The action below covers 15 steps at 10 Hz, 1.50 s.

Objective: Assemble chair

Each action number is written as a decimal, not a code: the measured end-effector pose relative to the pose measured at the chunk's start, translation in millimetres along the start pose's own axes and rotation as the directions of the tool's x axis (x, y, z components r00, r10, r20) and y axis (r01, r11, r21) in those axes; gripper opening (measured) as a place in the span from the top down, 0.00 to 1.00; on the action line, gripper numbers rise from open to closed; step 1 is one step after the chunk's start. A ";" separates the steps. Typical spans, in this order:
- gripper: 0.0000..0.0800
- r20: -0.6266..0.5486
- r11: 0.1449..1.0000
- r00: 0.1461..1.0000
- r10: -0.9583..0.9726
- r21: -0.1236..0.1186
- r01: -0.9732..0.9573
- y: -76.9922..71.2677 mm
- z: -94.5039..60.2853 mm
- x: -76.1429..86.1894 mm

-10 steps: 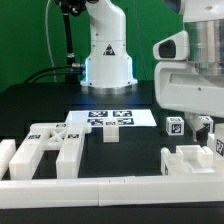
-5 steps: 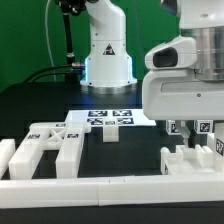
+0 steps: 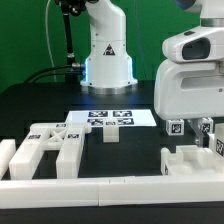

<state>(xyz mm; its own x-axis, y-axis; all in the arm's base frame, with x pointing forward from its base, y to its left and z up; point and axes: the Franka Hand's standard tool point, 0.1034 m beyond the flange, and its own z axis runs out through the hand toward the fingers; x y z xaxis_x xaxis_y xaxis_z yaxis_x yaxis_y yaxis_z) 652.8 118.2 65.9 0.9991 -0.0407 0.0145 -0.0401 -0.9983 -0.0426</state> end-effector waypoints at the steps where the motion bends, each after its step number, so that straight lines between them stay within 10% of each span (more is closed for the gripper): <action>1: 0.47 0.000 1.000 1.000 0.031 0.000 -0.031 0.1 0.2 -0.1; 3: 0.65 0.001 0.982 0.982 0.188 0.000 -0.188 -0.2 0.4 -0.3; 7: 0.64 0.005 0.813 0.813 0.582 -0.004 -0.582 0.6 0.3 -0.5; 10: 0.64 0.068 0.311 0.311 0.948 0.014 -0.950 4.1 0.7 -0.4; 12: 0.64 0.099 0.124 0.124 0.987 0.005 -0.992 4.1 0.6 -1.0; 15: 0.64 0.093 0.210 0.210 0.973 0.008 -0.978 3.3 0.7 -1.0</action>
Offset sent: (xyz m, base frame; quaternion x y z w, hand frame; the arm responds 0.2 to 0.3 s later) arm 0.0000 0.0000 0.0000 0.0000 0.0000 0.1938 0.9810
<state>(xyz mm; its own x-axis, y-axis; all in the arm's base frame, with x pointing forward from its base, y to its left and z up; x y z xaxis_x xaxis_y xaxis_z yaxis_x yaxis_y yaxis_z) 651.7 115.0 65.1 0.1726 -0.9762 -0.1310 -0.9850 -0.1699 -0.0313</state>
